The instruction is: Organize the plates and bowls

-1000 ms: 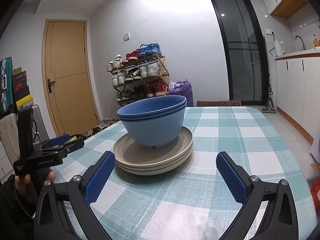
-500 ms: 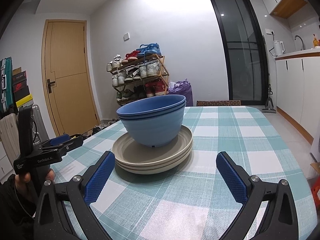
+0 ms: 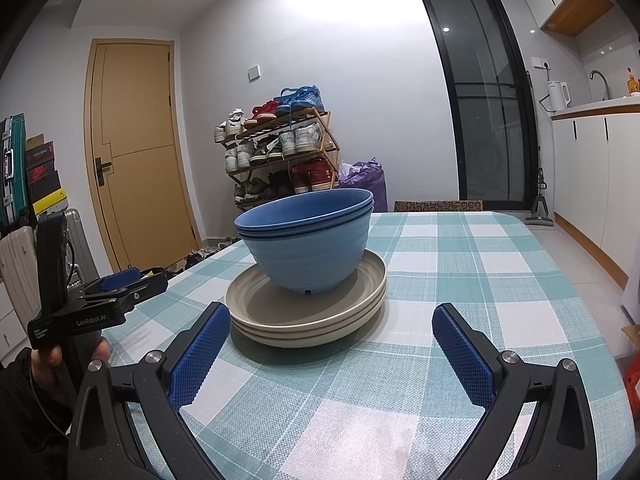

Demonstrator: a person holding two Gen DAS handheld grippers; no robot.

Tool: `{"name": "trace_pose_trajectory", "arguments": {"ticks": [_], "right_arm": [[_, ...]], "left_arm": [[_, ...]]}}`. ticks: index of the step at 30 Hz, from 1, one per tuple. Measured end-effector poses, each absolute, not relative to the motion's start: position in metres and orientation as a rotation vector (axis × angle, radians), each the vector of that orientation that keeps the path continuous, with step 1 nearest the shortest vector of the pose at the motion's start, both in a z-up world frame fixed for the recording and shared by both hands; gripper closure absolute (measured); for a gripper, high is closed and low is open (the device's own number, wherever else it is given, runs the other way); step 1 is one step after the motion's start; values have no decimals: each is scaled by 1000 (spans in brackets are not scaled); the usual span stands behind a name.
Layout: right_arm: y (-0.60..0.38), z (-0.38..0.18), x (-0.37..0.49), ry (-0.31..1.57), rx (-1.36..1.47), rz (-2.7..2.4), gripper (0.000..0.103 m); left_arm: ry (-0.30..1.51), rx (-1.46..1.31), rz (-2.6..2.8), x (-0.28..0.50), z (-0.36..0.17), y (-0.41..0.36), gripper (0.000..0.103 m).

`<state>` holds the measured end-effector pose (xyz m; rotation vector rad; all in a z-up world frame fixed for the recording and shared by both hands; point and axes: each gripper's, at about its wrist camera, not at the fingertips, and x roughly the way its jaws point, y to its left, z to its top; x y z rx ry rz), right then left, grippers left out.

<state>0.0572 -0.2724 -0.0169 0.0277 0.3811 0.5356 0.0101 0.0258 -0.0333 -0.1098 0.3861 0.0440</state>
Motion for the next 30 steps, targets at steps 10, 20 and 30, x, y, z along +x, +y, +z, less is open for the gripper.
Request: {"name": "trace_pose_trajectory", "arguments": {"ticks": [10, 20, 30], "right_arm": [[-272, -17, 57, 380, 28, 536, 0], [-272, -18, 58, 380, 27, 537, 0], [-272, -17, 57, 378, 27, 536, 0]], "left_arm": [[384, -106, 43, 9, -33, 25, 0], [385, -105, 40, 9, -33, 25, 0], [384, -104, 40, 8, -33, 25, 0]]}}
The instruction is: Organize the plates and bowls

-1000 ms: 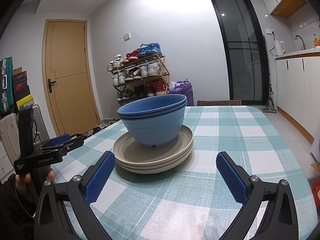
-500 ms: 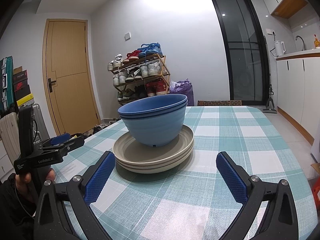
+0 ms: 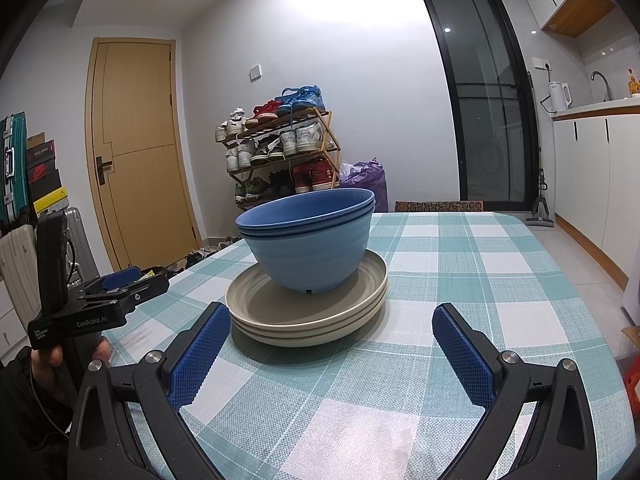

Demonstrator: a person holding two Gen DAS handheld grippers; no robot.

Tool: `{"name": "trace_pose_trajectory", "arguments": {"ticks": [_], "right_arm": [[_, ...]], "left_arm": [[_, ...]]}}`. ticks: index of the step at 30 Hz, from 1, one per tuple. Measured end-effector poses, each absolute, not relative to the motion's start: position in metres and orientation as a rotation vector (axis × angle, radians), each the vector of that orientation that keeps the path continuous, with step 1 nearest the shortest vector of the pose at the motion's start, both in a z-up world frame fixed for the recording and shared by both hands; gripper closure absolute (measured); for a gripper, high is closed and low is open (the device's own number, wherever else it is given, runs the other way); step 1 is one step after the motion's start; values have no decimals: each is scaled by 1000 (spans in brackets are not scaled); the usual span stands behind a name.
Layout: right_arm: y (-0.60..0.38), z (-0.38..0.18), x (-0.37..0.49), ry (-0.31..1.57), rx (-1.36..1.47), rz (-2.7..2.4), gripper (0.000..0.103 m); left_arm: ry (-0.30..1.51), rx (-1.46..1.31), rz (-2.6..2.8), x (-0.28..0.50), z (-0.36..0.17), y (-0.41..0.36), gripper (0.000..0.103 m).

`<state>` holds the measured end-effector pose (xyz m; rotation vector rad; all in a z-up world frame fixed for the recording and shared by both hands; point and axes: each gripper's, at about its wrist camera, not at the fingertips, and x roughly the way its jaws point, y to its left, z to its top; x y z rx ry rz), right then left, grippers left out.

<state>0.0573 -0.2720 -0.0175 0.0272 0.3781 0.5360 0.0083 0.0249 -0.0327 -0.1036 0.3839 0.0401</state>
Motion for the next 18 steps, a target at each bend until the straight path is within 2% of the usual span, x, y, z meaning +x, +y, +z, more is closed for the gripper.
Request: {"name": "trace_pose_trajectory", "arguments": {"ticks": [18], "right_arm": [[-271, -18, 58, 382, 27, 538, 0]], "left_arm": [[374, -87, 27, 6, -33, 21, 0]]}}
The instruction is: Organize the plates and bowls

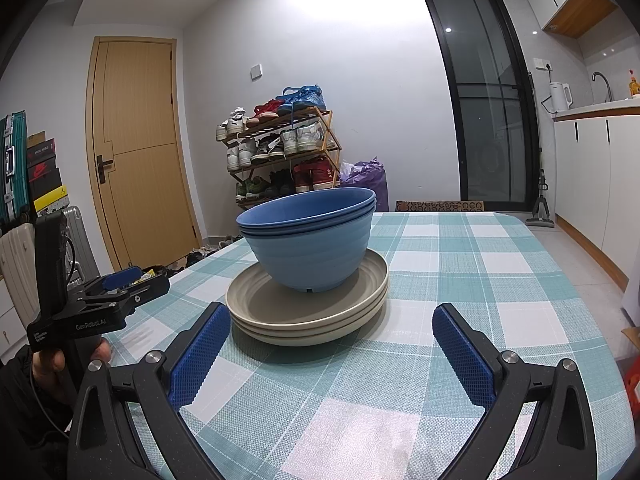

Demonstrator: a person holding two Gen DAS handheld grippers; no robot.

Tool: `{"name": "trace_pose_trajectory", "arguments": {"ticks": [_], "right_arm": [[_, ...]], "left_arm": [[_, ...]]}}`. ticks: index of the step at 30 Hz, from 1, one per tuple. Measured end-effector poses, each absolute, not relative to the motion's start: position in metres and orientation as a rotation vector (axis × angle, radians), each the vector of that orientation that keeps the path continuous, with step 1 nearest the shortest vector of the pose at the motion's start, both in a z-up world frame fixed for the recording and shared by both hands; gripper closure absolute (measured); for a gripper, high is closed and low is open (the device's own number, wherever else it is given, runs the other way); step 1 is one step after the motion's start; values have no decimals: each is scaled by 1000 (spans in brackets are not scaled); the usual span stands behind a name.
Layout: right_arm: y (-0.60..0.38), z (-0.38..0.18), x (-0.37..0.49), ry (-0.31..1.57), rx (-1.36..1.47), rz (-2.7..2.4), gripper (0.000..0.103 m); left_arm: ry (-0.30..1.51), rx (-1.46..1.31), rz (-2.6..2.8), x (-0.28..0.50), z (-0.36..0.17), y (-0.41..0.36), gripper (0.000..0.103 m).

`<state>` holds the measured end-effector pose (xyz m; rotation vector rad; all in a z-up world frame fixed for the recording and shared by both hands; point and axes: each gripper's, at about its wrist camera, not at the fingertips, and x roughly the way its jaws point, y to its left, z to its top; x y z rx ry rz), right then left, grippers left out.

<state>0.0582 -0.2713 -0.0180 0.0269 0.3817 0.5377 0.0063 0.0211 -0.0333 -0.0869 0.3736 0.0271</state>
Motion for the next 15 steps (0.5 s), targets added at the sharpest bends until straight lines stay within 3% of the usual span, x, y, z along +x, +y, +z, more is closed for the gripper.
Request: {"name": "trace_pose_trajectory", "arguments": {"ticks": [15], "right_arm": [[-271, -18, 58, 381, 27, 540, 0]], "left_arm": [[376, -74, 9, 6, -31, 18, 0]]}}
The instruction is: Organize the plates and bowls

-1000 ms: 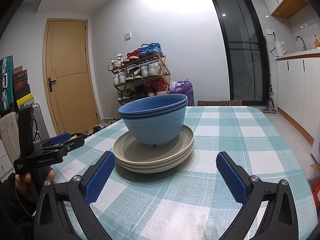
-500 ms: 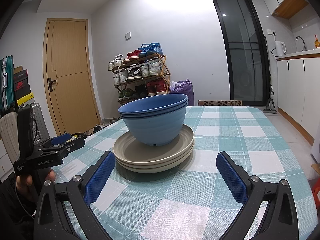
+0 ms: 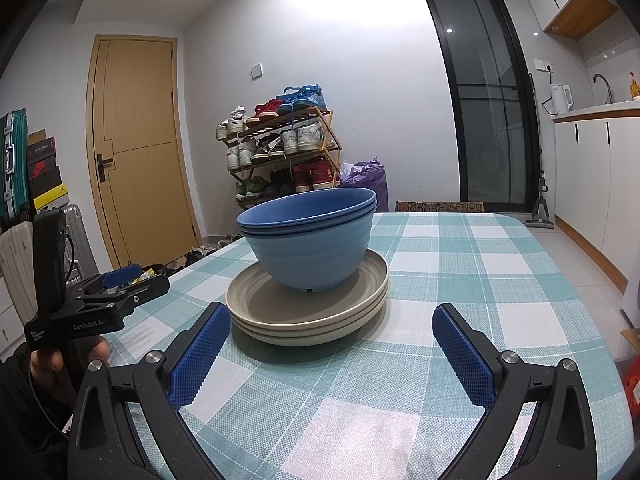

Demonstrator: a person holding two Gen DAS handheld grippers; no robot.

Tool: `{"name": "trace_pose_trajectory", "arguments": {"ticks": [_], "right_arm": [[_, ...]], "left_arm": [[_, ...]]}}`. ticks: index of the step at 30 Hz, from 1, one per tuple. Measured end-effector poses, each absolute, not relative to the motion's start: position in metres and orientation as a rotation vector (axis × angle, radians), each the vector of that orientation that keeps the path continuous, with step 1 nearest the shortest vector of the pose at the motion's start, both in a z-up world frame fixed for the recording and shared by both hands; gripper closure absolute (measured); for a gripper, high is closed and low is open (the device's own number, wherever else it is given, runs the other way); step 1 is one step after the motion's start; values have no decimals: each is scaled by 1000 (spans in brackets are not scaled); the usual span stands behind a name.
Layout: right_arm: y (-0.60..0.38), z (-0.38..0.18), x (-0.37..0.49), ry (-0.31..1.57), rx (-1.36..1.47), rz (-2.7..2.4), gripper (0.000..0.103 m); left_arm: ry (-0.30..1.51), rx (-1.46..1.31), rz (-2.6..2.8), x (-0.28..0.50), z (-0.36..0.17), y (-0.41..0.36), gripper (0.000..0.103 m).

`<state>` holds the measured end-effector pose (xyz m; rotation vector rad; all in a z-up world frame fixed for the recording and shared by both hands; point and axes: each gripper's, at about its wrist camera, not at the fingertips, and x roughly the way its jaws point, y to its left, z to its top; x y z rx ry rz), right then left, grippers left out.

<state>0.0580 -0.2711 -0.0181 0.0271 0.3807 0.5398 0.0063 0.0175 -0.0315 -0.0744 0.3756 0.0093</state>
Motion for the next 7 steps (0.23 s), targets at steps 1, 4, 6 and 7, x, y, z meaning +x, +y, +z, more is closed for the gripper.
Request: {"name": "trace_pose_trajectory", "arguments": {"ticks": [1, 4, 6, 7], "right_arm": [[-271, -18, 58, 380, 27, 541, 0], [-270, -18, 58, 379, 25, 545, 0], [-271, -18, 59, 379, 26, 546, 0], [-271, -18, 59, 380, 27, 547, 0]], "left_arm": [[375, -72, 6, 6, -31, 17, 0], [379, -68, 1, 7, -30, 16, 0], [377, -64, 0, 7, -30, 15, 0], [380, -58, 0, 7, -30, 15, 0]]}}
